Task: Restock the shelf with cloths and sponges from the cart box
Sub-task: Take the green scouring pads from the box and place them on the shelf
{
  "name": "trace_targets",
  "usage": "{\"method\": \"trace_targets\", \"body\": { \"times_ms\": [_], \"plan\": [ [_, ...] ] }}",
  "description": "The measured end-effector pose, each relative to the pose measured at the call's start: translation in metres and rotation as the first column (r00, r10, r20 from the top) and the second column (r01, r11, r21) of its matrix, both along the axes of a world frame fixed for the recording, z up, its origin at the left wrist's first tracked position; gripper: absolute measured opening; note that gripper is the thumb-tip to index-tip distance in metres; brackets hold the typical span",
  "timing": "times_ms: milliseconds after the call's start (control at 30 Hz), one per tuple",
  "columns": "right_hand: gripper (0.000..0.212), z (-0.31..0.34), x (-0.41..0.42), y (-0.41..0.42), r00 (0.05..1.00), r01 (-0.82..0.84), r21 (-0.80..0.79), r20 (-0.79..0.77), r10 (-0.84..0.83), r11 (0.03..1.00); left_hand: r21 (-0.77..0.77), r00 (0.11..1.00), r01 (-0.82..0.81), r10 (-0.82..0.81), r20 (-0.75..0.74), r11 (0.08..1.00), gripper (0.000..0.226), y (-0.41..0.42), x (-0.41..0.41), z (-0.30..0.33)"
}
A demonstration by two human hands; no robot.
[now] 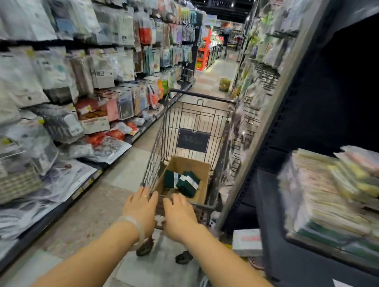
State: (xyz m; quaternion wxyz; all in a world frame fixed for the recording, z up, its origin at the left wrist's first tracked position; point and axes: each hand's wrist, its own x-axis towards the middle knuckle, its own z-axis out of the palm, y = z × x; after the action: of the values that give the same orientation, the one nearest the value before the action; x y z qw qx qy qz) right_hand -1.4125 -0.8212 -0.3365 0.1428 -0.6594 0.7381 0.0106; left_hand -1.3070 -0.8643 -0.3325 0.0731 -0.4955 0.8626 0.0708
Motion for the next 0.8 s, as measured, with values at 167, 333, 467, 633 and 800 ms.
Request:
{"method": "trace_targets", "body": {
  "times_ms": [167, 333, 467, 633, 800],
  "plan": [
    [0.063, -0.017, 0.011, -0.057, 0.997, 0.07, 0.071, 0.027, -0.072, 0.995, 0.023, 0.997, 0.061, -0.062, 0.035, 0.998, 0.069, -0.063, 0.02, -0.007],
    [0.06, -0.03, -0.007, -0.096, 0.989, 0.141, 0.118, 0.027, -0.145, 0.983, 0.094, 0.996, 0.092, -0.093, 0.004, 0.991, 0.072, -0.11, 0.007, -0.024],
    [0.055, -0.047, -0.039, -0.128, 0.975, 0.208, 0.147, 0.05, -0.217, 0.967, 0.145, 0.992, 0.127, -0.124, -0.028, 0.981, 0.068, -0.148, -0.02, -0.042],
    [0.058, -0.078, -0.097, -0.182, 0.956, 0.27, 0.195, 0.064, -0.287, 0.943, 0.184, 0.981, 0.192, -0.194, -0.011, 0.964, 0.072, -0.202, -0.064, -0.064],
    [0.053, -0.117, -0.166, -0.255, 0.932, 0.301, 0.281, 0.114, -0.343, 0.911, 0.261, 0.984, 0.177, -0.175, -0.03, 0.949, 0.051, -0.273, -0.12, -0.095]
  ]
}}
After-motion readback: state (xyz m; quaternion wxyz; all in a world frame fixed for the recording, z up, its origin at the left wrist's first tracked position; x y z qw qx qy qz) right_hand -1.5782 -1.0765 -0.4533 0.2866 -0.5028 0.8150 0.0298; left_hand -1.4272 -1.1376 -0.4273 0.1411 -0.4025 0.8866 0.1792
